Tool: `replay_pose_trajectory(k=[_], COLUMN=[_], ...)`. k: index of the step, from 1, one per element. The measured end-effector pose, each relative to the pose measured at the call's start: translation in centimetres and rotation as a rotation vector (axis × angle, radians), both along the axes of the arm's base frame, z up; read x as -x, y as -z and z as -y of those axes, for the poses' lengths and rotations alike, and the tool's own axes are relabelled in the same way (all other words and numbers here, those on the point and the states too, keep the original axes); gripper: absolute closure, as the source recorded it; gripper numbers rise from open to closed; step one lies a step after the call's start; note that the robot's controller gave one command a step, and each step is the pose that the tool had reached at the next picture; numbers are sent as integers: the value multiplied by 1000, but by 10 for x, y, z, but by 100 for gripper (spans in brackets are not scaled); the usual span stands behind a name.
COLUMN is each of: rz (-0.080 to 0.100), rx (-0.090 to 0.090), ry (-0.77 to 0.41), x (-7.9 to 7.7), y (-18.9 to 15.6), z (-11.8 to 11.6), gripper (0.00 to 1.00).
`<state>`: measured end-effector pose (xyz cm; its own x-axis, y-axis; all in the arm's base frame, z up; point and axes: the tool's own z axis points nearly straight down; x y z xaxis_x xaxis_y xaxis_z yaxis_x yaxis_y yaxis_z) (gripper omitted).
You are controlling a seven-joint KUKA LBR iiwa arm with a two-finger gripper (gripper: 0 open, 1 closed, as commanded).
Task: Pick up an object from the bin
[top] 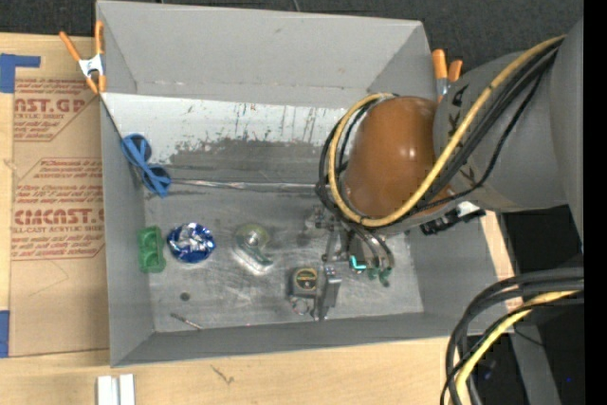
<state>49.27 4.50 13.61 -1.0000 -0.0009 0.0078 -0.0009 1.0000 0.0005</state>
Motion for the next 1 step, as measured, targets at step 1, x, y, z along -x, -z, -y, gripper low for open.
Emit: replay_pose_trajectory(k=[1], rz=[24], rx=[-2], ry=[-44], x=[-1], y=[65], z=[44], gripper=[0])
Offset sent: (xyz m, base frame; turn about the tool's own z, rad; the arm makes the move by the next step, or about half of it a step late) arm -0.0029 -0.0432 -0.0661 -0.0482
